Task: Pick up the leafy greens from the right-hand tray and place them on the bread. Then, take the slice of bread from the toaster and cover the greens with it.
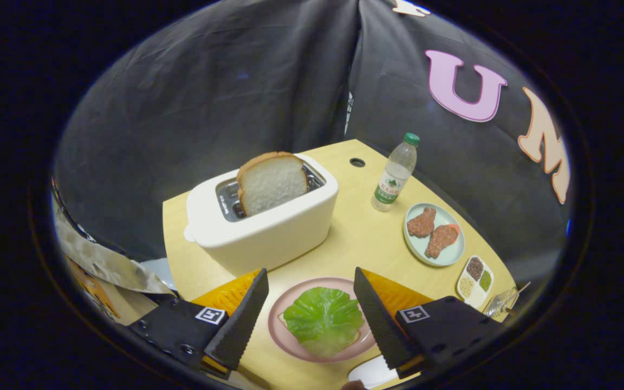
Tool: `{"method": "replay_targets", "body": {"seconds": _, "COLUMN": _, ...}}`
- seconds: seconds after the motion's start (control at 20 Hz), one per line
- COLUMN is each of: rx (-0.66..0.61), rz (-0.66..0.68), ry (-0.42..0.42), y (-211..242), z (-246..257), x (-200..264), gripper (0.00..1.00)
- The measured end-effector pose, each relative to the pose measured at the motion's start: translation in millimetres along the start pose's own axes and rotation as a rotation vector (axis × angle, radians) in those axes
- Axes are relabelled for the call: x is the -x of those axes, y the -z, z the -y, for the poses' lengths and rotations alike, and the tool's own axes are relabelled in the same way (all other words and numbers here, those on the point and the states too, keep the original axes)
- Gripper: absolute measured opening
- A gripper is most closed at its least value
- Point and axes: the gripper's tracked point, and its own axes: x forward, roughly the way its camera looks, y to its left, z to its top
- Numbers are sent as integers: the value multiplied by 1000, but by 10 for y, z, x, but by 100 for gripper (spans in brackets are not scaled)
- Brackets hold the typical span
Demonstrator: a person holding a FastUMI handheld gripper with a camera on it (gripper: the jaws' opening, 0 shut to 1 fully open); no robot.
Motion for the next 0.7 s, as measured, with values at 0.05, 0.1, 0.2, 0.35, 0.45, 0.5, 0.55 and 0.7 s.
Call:
{"method": "replay_targets", "body": {"seconds": 0.05, "rx": 1, "rz": 4, "ry": 1, "y": -90, "z": -30, "x": -10, "gripper": 100}}
{"method": "replay_targets", "body": {"seconds": 0.1, "rx": 5, "rz": 9, "ry": -2, "y": -166, "z": -56, "x": -22, "gripper": 100}}
{"method": "replay_targets", "body": {"seconds": 0.2, "rx": 12, "rz": 17, "ry": -2, "y": -327, "z": -102, "x": -37, "gripper": 100}}
{"method": "replay_targets", "body": {"seconds": 0.35, "rx": 13, "rz": 32, "ry": -17, "y": -546, "z": -212, "x": -68, "gripper": 100}}
{"method": "replay_targets", "body": {"seconds": 0.45, "rx": 12, "rz": 41, "ry": -24, "y": -672, "z": -274, "x": -92, "gripper": 100}}
{"method": "replay_targets", "body": {"seconds": 0.5, "rx": 3, "rz": 47, "ry": -31, "y": -734, "z": -326, "x": -126, "gripper": 100}}
{"method": "replay_targets", "body": {"seconds": 0.55, "rx": -8, "rz": 53, "ry": -41, "y": -799, "z": -375, "x": -140, "gripper": 100}}
{"method": "replay_targets", "body": {"seconds": 0.7, "rx": -62, "rz": 58, "ry": -66, "y": -988, "z": -514, "x": -241, "gripper": 100}}
